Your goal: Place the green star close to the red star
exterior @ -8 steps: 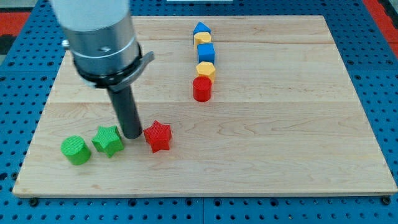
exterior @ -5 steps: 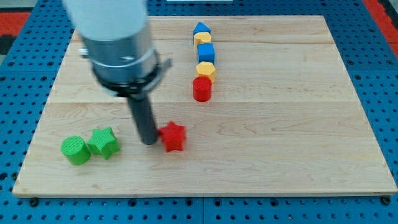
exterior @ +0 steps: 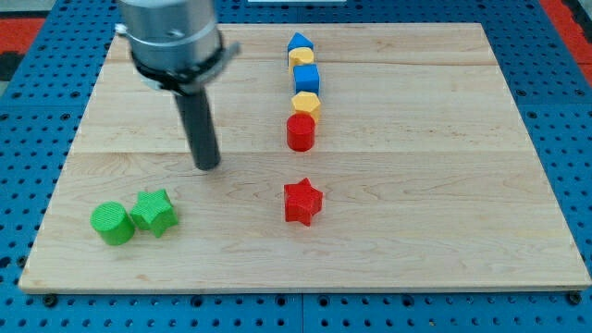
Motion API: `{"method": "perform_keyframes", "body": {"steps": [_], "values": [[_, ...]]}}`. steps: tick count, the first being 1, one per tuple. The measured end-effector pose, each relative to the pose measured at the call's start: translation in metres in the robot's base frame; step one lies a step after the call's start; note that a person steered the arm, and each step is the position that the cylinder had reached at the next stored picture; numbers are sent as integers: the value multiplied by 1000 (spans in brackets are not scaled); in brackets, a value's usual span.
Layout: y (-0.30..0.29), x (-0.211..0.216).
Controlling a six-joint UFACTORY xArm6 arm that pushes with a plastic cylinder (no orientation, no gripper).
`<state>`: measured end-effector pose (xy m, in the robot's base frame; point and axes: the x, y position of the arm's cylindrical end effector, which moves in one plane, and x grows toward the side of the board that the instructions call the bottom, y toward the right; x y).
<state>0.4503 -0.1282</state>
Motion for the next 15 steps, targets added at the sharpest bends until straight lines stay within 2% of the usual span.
{"method": "perform_keyframes", "body": {"steps": [1, 2, 3, 6, 7, 9, 10, 12, 13, 15], "values": [[-43, -10], [-72, 92], [-86, 127], [-94, 127], [-14, 130], [14, 130], [3, 133], [-56, 140], [-2, 77], [10, 76]]}}
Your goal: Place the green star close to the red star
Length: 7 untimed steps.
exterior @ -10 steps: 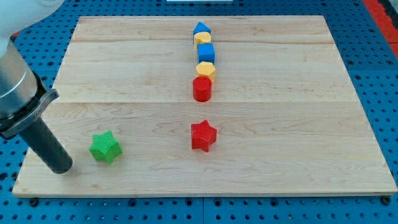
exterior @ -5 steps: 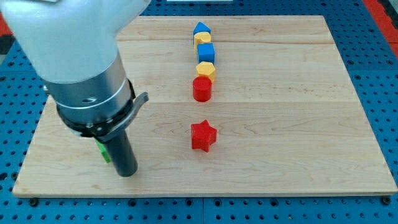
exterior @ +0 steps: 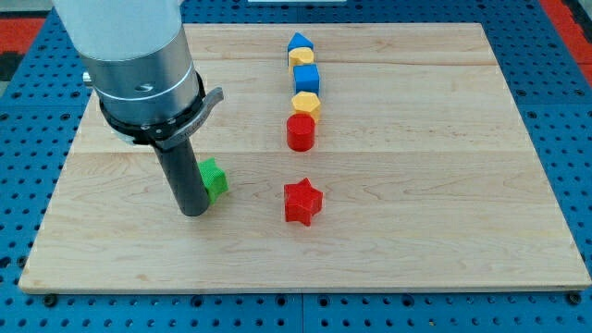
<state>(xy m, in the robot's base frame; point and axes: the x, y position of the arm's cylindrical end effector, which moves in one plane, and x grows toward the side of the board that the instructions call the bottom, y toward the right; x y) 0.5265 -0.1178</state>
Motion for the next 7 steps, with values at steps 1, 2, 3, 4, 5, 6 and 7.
{"method": "perform_keyframes", "body": {"steps": [1, 2, 3, 4, 5, 6, 7], "values": [[-9, -2], [-57, -12], [-59, -29], [-59, -62], [-59, -61], [-26, -60], [-13, -60]]}}
